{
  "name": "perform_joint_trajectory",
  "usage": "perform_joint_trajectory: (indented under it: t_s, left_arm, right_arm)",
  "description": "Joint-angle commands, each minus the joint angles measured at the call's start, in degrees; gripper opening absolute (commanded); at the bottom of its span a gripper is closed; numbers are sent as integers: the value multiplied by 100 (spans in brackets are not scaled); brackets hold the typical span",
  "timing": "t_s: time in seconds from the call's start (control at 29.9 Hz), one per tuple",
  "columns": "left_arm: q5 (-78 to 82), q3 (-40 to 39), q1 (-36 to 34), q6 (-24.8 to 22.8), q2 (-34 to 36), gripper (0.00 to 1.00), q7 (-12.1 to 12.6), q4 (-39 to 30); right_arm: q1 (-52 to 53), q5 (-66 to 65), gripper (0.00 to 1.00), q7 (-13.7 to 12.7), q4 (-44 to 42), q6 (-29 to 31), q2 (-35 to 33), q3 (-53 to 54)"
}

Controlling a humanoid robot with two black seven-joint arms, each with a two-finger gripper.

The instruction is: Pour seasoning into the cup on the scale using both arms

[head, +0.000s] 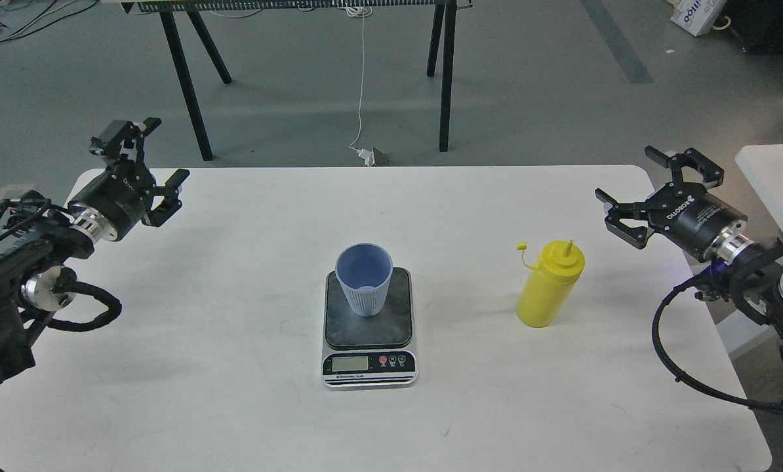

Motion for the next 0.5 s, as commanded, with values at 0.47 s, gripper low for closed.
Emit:
perform_joint_trajectory:
  t_s: [0.47]
  left_arm:
    - [-47,-40,2,-1,3,99,0,1]
  right_arm:
    - [534,-85,98,29,-720,1,492,-186]
